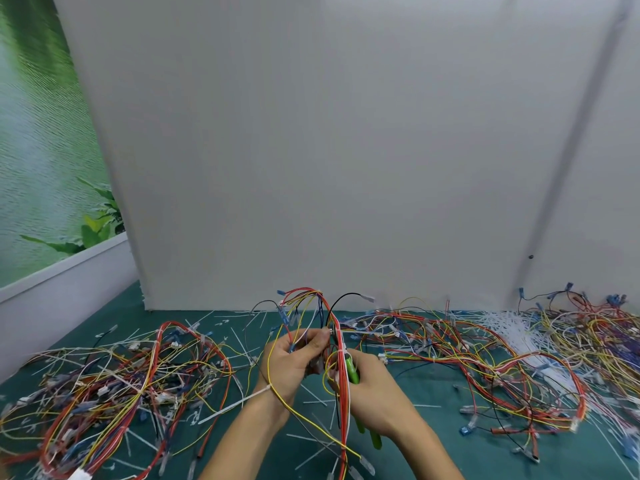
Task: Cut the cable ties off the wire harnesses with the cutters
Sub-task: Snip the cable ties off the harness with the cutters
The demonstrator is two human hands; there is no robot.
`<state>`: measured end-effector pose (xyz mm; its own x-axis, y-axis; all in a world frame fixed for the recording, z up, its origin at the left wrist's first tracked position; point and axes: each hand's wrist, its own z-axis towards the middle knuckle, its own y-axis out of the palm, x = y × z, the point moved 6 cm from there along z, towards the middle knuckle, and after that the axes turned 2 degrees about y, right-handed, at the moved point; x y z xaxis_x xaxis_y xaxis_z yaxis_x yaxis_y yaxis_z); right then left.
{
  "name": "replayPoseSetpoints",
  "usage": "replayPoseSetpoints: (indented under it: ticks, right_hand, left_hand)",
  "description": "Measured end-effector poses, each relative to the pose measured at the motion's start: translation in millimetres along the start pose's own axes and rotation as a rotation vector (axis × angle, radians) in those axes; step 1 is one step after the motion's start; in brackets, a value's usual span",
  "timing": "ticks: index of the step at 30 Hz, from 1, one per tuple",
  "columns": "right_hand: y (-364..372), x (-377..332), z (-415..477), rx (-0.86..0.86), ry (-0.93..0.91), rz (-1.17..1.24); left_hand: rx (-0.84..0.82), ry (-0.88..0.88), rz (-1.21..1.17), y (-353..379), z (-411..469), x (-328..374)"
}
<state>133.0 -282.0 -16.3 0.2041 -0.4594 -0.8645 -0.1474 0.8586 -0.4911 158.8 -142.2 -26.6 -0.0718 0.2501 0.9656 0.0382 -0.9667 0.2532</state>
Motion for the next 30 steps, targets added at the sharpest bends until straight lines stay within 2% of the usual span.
replayPoseSetpoints:
  ticks: [10,16,21,24,30]
  right_hand:
    - [-3,0,0,-0.068,0.014,0.032]
    - [5,5,-4,-0.273,0.141,0.354]
    - [10,12,0,-0.268,0.205,0.502]
    - [15,11,2,-0.249,0.187,0.492]
    - [9,3,0,-0.2,0.13,0.319]
  left_hand:
    - [-0.006,0.01,-0.051,1,0,-2]
    - [-0.012,-0.051,-0.057,1,1,-6]
    - [0.029,-0.049,-0.073,-1,1,-4]
    - [0.043,-0.026,-0.05,-2,1,-3]
    - [0.04,0.008,0.018,-2,2,-2]
